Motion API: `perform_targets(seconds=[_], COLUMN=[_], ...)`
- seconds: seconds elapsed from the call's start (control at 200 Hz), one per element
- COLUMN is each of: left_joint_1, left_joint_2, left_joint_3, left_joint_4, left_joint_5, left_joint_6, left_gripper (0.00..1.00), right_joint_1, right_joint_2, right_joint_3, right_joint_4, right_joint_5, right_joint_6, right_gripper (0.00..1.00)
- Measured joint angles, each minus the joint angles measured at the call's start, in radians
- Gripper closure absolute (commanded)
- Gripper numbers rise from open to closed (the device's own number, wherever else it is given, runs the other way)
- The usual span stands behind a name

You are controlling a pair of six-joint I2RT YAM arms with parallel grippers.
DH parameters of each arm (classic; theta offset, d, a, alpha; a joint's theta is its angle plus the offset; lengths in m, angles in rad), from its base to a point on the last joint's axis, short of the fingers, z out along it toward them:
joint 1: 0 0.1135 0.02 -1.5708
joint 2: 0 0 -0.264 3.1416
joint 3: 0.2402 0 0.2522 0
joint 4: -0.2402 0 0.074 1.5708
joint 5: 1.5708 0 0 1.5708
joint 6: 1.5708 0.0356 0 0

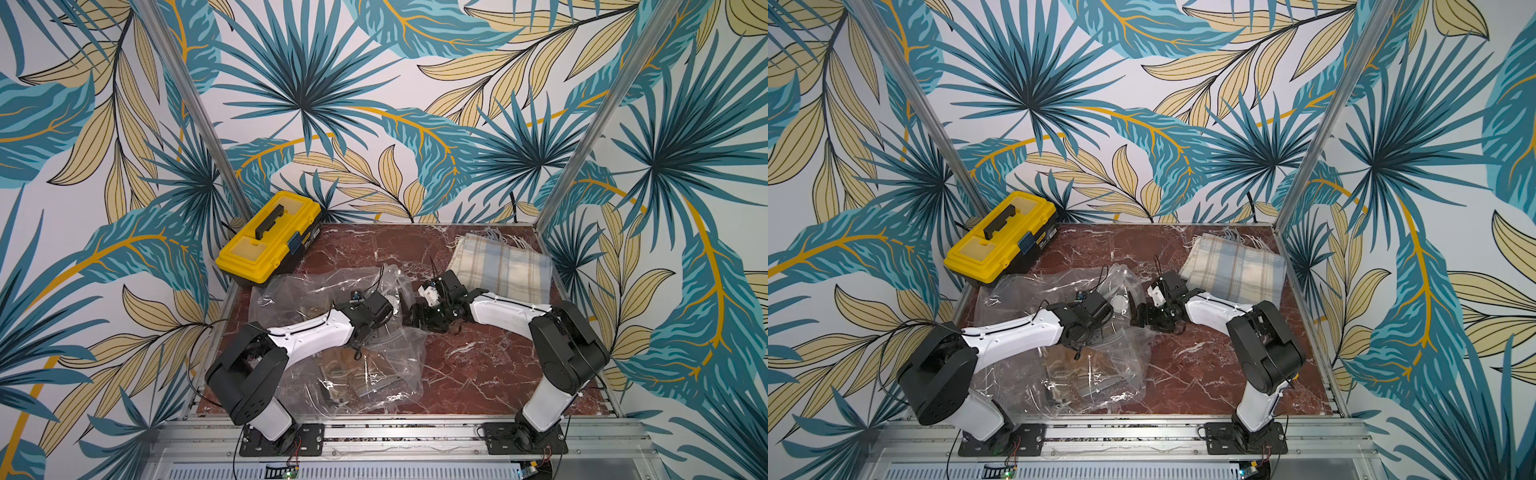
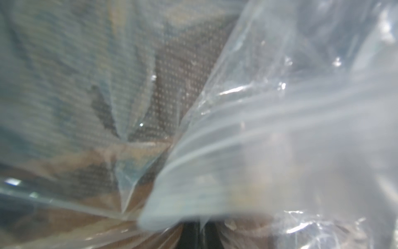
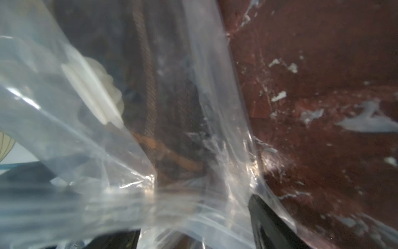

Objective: Take the blanket out of the vacuum bag
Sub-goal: Adjust the vacuum bag at the center of the board.

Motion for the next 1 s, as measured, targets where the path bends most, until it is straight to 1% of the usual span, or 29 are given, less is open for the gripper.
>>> perform_targets(seconds=[0.14, 0.29, 0.421, 0.596, 0.701, 0.791, 1.002], left_joint_1=[0.016, 0.032, 0.042, 0.057, 0.068, 0.082, 0.105], left_joint_2=[0.061, 0.132, 0.193, 0.261, 0.299, 0.325, 0.368], left_joint_3=[0.035, 0.109, 0.202, 0.319, 0.389, 0.433, 0.490], left_joint_4=[0.084, 0.138, 0.119, 0.043, -0.012, -0.025, -0.020], left_joint_5=[0.000, 0.000, -0.005, 0.005, 0.038, 0.079, 0.198], left_joint_6=[0.060, 0.122, 0.197, 0.325, 0.406, 0.462, 0.515], left_gripper=[1.00, 1.00, 1.00, 1.00, 1.00, 1.00, 1.00], right_joint_1=[0.006, 0.016, 0.024, 0.037, 0.048, 0.060, 0.064], right_joint_2=[0.001, 0.013, 0.035, 0.045, 0.046, 0.046, 0.030], right_joint_3=[-0.022, -0.024, -0.018, -0.017, -0.018, -0.021, -0.045], right_joint_4=[0.089, 0.169, 0.204, 0.235, 0.245, 0.254, 0.272], right_joint_5=[0.000, 0.007, 0.012, 0.021, 0.031, 0.038, 0.060], right_joint_6=[0.037, 0.076, 0.098, 0.123, 0.135, 0.147, 0.161], right_gripper=[0.22, 0.22, 0.22, 0.22, 0.22, 0.22, 0.22])
